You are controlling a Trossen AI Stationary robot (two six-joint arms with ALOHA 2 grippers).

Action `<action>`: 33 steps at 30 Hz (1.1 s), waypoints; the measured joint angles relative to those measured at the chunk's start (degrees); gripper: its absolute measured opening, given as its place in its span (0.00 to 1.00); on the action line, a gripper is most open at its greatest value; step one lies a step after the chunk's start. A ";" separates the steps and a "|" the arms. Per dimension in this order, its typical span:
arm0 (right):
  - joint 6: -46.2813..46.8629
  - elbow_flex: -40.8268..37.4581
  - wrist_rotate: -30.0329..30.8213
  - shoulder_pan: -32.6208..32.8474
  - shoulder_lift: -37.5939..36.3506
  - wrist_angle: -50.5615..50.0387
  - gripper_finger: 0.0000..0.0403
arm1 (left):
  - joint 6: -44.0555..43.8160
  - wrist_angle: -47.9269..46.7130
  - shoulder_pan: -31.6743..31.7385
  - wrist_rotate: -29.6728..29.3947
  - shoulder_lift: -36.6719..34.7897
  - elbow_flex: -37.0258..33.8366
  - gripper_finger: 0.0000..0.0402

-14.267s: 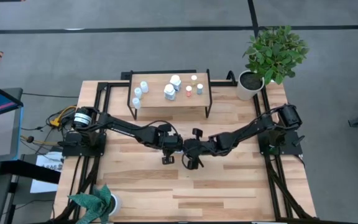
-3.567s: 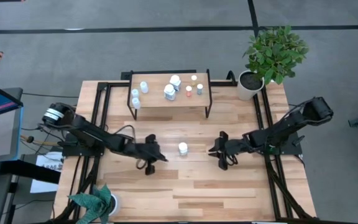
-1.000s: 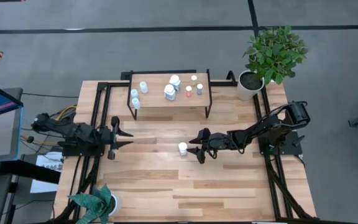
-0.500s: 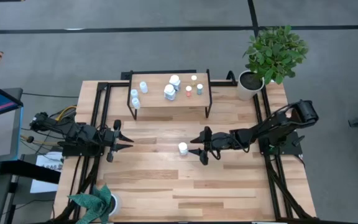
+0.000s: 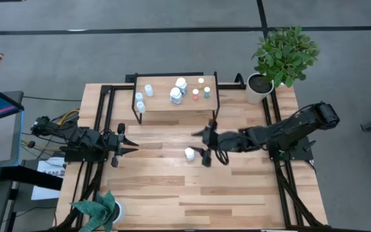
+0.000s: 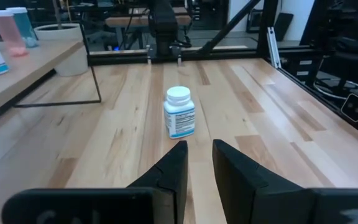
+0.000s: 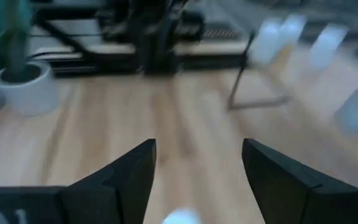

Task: Pick and place medicine bottles onto shelf by color
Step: Adjust the pill bottles on the shelf

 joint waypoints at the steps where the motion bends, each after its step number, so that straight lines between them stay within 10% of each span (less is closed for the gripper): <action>1: -2.67 2.12 0.79 -0.69 0.68 -0.11 0.66 | -0.01 -0.01 0.00 -0.01 0.00 0.00 0.16; 17: -11.50 40.24 1.61 -23.44 16.94 -33.05 0.63 | -0.03 -0.01 0.00 -0.08 0.00 -0.04 0.16; 33: -7.76 60.73 -6.59 -35.00 30.85 -57.60 0.28 | -0.01 -0.01 0.02 -0.16 0.02 -0.07 0.16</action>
